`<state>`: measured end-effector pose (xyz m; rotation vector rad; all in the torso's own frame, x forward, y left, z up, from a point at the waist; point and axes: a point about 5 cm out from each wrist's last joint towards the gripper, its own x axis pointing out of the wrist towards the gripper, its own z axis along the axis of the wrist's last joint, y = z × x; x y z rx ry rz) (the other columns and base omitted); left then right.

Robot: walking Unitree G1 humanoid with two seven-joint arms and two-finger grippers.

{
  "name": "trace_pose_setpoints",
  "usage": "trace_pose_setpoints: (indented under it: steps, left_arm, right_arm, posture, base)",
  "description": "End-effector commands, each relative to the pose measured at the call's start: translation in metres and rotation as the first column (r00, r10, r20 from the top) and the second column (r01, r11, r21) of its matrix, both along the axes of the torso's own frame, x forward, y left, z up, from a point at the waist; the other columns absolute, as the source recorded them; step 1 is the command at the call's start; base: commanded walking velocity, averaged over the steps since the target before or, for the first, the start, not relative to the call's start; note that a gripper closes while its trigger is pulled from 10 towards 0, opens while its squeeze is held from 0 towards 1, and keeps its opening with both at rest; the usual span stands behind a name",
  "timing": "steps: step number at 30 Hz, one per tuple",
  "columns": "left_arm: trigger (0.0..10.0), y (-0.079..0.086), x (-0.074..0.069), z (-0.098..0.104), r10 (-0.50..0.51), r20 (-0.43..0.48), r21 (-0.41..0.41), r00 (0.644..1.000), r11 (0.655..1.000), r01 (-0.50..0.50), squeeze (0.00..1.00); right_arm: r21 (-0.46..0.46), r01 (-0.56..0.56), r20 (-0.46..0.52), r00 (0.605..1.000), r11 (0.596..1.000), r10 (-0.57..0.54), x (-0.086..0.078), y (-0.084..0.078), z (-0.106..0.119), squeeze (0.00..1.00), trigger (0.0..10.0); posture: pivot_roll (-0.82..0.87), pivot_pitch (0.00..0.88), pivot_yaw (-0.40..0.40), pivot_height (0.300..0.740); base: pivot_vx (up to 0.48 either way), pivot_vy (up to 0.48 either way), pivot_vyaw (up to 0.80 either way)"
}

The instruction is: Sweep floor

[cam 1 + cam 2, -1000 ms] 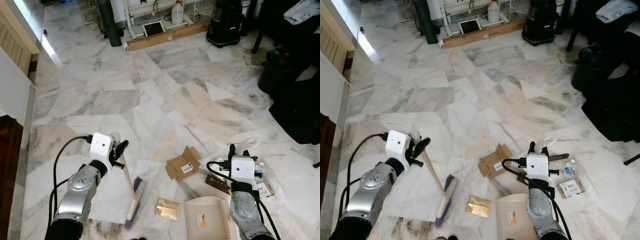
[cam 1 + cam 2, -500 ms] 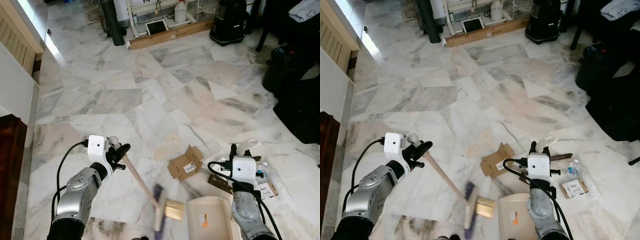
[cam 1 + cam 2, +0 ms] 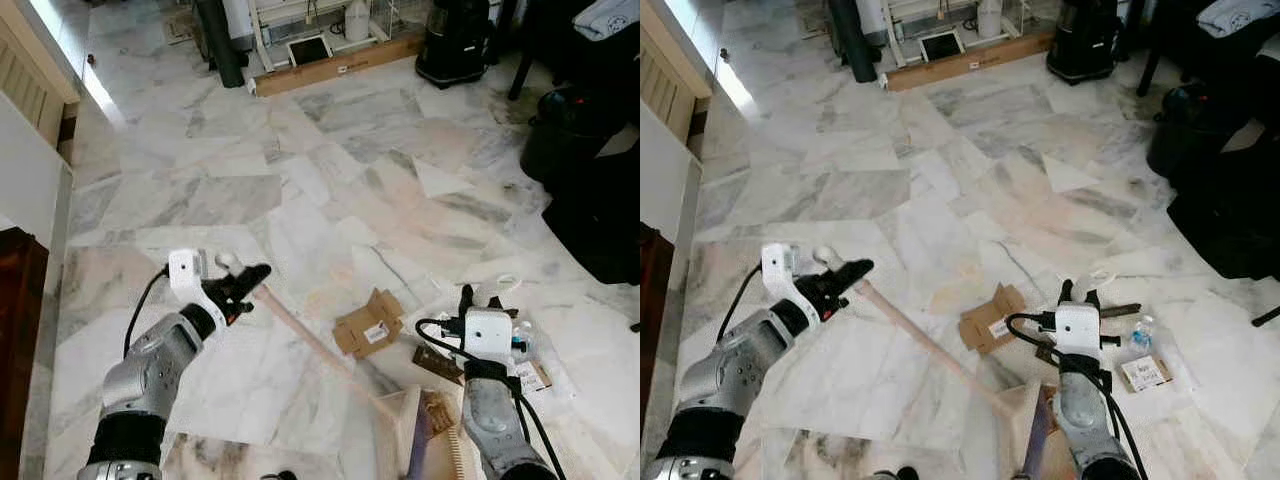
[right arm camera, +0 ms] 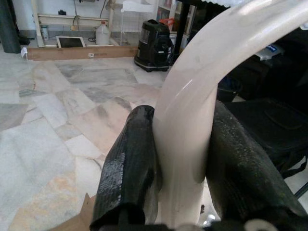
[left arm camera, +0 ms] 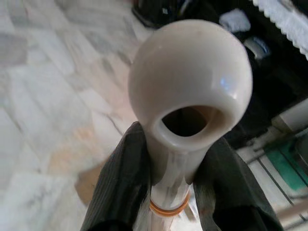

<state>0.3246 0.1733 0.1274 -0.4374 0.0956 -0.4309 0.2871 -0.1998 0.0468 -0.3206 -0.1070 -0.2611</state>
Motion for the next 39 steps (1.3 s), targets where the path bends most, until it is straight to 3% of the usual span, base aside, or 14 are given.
trace_pose_setpoints:
  steps: [1,3,9,19,24,29,39]
  left_arm:
    - [10.0,0.013,0.003,0.017,0.091,0.095,0.064,0.991,0.993,-0.097,0.0]
    - [10.0,0.013,0.004,0.028,0.116,0.164,0.118,0.98,0.984,-0.136,0.0]
    - [10.0,0.018,0.007,0.044,0.19,0.261,0.148,0.946,0.961,-0.234,0.0]
    - [10.0,0.018,0.01,0.041,0.246,0.281,0.15,0.928,0.944,-0.295,0.0]
    - [10.0,0.027,0.009,0.034,0.312,0.316,0.217,0.896,0.895,-0.389,0.0]
    - [10.0,0.011,0.003,0.026,0.261,0.363,0.296,0.894,0.878,-0.377,0.0]
    - [10.0,-0.014,0.001,0.008,0.199,0.367,0.358,0.908,0.871,-0.336,0.0]
  right_arm:
    - [-0.006,0.013,-0.093,0.996,1.0,-0.013,-0.009,-0.004,-0.016,0.0,10.0]
    - [0.005,0.017,-0.081,0.997,1.0,-0.017,-0.005,-0.005,-0.012,0.0,10.0]
    - [0.01,0.026,-0.061,0.998,1.0,-0.025,0.001,-0.009,-0.005,0.0,10.0]
    - [0.081,0.061,0.022,0.998,0.995,-0.063,0.009,-0.017,0.011,0.0,10.0]
    - [0.119,0.051,0.083,0.995,0.992,-0.061,0.013,-0.017,0.022,0.0,10.0]
    - [0.126,0.02,0.15,0.988,0.992,-0.039,0.018,-0.014,0.036,0.0,10.0]
    - [0.175,-0.034,0.269,0.963,0.984,-0.015,0.027,-0.007,0.065,0.0,10.0]
  posture:
    - [0.07,0.152,0.105,0.74]
    - [0.07,0.134,0.097,0.74]
    - [0.07,0.114,0.089,0.74]
    - [0.05,0.083,0.088,0.74]
    - [0.04,0.065,0.082,0.74]
    - [0.03,0.057,0.075,0.74]
    - [0.01,0.004,0.071,0.74]
  base:
    - [0.0,0.0,0.0]
    - [0.0,0.0,0.0]
    - [0.0,0.0,0.0]
    - [0.0,0.0,0.0]
    - [0.0,0.0,0.0]
    - [0.0,0.0,0.0]
    - [0.0,0.0,0.0]
